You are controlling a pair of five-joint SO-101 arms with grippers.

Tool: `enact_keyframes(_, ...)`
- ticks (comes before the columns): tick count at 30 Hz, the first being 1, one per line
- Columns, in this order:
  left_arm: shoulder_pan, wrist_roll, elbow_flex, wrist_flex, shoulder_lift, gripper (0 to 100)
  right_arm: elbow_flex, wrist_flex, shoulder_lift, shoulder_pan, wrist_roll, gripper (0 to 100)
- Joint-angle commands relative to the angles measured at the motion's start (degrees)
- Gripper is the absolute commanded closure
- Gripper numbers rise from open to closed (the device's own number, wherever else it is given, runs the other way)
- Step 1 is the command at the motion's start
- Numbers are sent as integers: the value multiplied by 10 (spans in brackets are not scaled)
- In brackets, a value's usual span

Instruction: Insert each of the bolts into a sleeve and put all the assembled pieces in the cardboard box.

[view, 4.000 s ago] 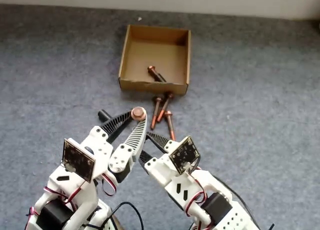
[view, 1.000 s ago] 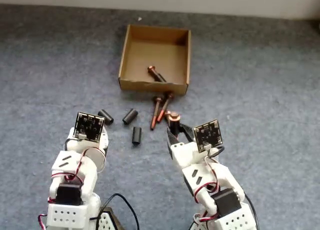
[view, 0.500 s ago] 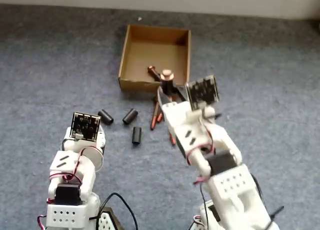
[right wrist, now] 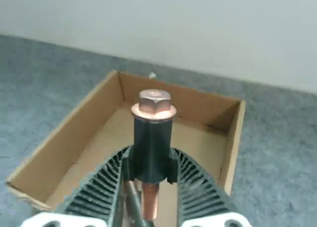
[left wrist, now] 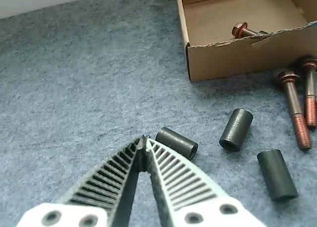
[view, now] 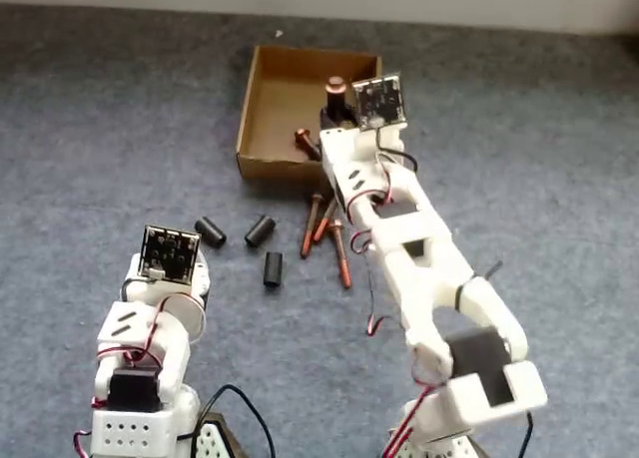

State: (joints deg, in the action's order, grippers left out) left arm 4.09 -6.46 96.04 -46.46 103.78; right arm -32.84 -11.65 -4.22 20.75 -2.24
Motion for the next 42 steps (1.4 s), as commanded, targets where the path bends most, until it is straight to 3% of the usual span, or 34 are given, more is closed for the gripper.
enact_keyframes(1, 7, -8, 11, 11, 2, 995, 67, -15, -9, -10, -6, 992)
enact_keyframes(4, 7, -8, 11, 11, 2, 995, 71, 20, -2, -8, -5, 981)
enact_keyframes(10, 7, -8, 11, 11, 2, 995, 69, 57, -3, -9, -3, 833)
enact_keyframes(19, 10, -8, 11, 11, 2, 995, 62, 68, 43, -2, -3, 830)
enact_keyframes(23, 45, -7, 10, 14, 3, 995, 29, 162, 133, 28, -3, 830)
enact_keyframes(32, 60, -6, 9, 15, 3, 995, 10, 495, 257, 138, 0, 830)
enact_keyframes(37, 60, -6, 10, 15, 3, 995, 11, 626, 257, 192, 110, 830)
enact_keyframes(42, 60, -7, 11, 15, 3, 995, 9, 652, 256, 247, 160, 830)
